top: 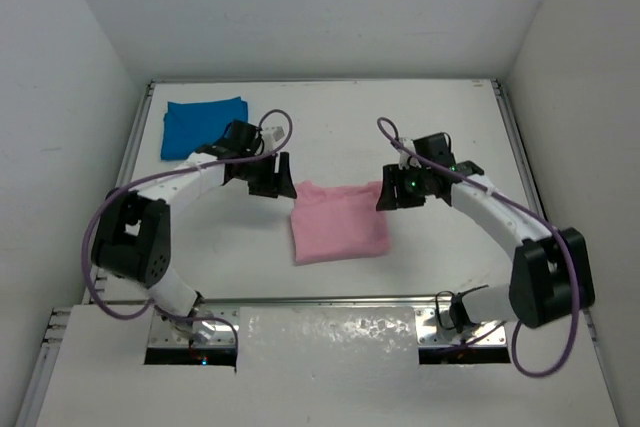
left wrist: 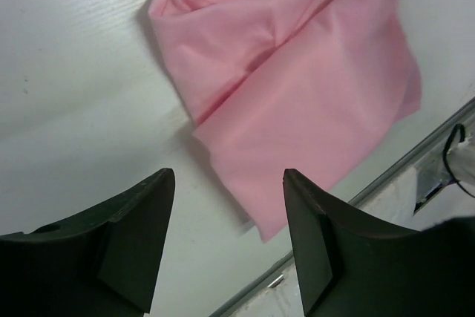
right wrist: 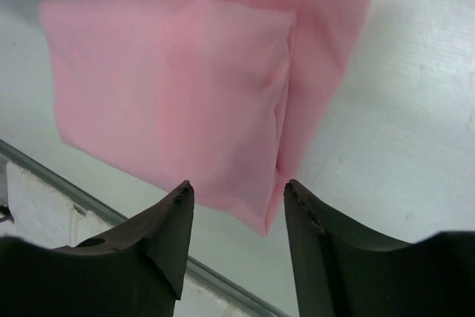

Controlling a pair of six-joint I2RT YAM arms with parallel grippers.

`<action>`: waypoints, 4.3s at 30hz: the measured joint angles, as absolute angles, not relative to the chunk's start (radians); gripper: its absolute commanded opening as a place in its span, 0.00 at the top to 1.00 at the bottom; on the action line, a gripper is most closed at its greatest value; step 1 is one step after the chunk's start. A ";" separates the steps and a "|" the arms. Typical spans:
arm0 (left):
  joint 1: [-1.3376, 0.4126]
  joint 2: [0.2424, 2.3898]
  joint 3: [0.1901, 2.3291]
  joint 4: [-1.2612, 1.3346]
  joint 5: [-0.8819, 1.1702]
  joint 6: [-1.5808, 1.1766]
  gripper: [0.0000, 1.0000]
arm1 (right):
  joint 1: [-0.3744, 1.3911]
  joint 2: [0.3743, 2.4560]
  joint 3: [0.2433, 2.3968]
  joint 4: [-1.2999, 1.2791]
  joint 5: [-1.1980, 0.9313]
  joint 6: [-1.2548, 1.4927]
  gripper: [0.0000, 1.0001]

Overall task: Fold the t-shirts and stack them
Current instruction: Smooth out wrinkles on the folded tshirt

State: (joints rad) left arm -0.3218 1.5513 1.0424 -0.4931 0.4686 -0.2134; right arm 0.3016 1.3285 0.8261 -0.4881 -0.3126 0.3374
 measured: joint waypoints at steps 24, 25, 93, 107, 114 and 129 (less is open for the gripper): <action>-0.300 1.823 1.098 -0.512 0.576 -0.154 0.48 | 0.251 1.865 1.152 -0.441 -0.472 0.227 0.52; -0.301 1.827 1.105 -0.512 0.580 -0.155 0.48 | 0.251 1.867 1.152 -0.443 -0.471 0.226 0.52; -0.331 1.908 1.459 -0.354 0.688 -0.350 1.00 | 0.251 1.567 0.856 -0.239 -0.371 0.374 1.00; -0.399 2.252 1.698 -0.368 0.732 -0.347 0.82 | 0.251 1.423 0.680 -0.157 -0.165 0.521 0.74; -0.406 2.306 1.808 -0.329 0.751 -0.376 0.38 | 0.251 1.368 0.668 -0.143 -0.081 0.567 0.61; -0.398 2.221 1.779 -0.553 0.549 -0.149 0.35 | 0.242 1.481 0.801 -0.212 -0.202 0.437 0.41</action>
State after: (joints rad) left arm -0.3977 2.2208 1.7786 -0.5529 0.5488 -0.1493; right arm 0.2424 1.4815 0.8009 -0.2119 -0.2024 0.4366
